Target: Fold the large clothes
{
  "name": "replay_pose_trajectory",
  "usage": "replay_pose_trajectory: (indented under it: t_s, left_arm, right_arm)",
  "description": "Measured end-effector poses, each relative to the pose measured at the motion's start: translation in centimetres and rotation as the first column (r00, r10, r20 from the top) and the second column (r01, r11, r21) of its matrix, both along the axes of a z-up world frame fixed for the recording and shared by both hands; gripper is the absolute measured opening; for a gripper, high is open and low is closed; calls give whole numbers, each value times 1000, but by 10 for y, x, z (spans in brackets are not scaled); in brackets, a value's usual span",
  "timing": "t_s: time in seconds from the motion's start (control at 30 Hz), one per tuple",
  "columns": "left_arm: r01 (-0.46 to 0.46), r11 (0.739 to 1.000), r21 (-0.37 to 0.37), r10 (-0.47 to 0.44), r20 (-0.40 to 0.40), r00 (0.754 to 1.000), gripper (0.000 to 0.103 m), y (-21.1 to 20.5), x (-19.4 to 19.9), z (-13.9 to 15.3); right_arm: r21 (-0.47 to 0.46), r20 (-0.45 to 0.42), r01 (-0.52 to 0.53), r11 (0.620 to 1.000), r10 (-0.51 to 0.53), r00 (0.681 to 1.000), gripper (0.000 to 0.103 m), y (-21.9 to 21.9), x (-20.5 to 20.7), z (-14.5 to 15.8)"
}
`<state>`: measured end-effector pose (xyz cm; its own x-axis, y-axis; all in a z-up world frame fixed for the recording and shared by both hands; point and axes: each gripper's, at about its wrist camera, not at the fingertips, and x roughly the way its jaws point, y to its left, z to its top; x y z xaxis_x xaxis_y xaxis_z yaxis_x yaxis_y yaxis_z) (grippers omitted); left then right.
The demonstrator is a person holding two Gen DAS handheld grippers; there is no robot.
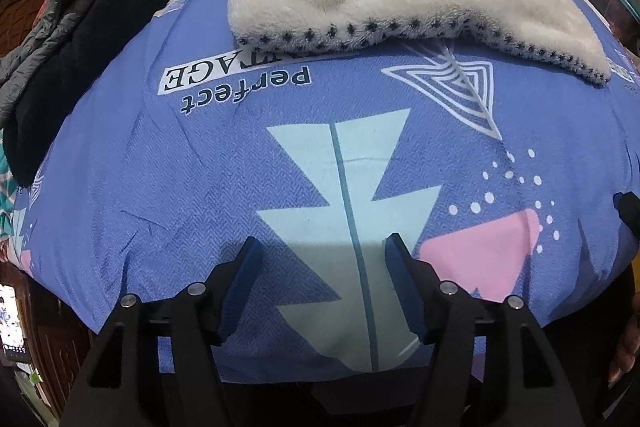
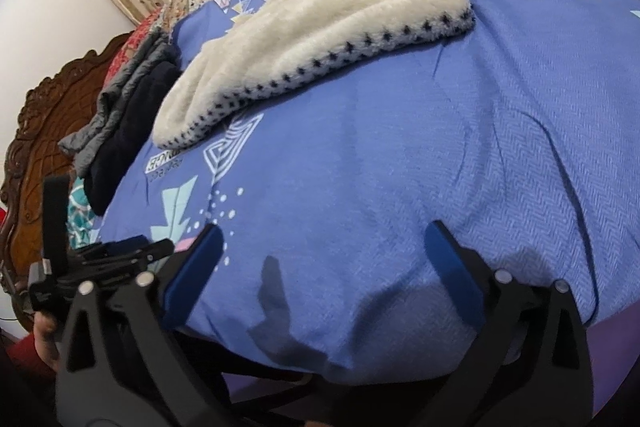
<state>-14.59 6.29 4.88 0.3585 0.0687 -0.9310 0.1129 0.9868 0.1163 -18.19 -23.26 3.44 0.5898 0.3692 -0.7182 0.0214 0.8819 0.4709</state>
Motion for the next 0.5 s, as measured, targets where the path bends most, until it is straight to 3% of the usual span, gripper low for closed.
replay_pose_trajectory:
  t_s: [0.27,0.5]
  left_arm:
    - [-15,1000,-6,15,-6,1000,87,1,-1,-1]
    - [-36,999,-7,36,-22,999,96,5,1,-4]
  right_arm:
    - [11,4,6,1000,-6,1000,97,-1,0,0]
    - [19,6,4,1000,-4,1000,97,-2,-2,0]
